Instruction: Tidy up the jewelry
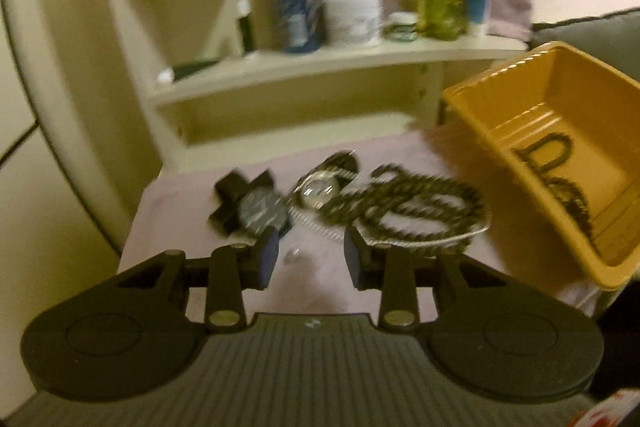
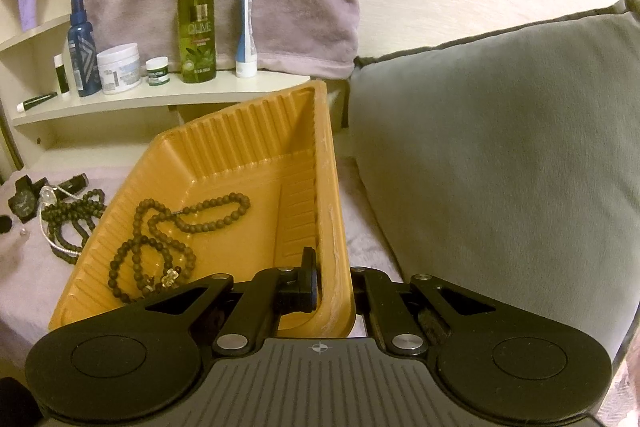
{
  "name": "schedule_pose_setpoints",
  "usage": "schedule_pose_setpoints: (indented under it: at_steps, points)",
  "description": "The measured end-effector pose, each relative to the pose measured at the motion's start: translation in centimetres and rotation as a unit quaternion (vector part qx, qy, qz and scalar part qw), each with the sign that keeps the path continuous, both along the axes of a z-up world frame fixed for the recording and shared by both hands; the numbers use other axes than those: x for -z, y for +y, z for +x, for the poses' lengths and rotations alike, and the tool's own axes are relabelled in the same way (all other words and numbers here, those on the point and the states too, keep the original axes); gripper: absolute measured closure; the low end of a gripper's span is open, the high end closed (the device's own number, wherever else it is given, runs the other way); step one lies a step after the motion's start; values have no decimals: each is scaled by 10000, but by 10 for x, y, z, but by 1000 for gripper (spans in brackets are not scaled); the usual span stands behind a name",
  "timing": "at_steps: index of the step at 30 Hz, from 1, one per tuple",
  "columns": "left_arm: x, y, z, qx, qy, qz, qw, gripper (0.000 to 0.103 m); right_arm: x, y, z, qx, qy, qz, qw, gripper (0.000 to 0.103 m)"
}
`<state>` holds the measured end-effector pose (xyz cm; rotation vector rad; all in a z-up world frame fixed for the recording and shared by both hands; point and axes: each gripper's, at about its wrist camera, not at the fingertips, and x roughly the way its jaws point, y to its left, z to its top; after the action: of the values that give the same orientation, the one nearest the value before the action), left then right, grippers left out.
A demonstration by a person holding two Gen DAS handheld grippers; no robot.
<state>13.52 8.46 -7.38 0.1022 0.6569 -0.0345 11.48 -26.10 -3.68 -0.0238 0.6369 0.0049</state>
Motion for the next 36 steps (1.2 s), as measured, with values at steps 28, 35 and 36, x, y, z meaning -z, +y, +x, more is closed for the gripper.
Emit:
schedule_pose_setpoints:
  at_steps: [28, 35, 36]
  points:
    - [35, -1, 30, -12, 214, 287, 9994, 95, 3, 1, 3, 32, 44, -116, 9999, 98]
    - [23, -5, 25, 46, 149, 194, 9997, 95, 3, 1, 3, 35, 35, -110, 9999, 98]
    - [20, -8, 24, 84, 128, 183, 9997, 95, 3, 1, 3, 37, 32, -108, 9999, 98]
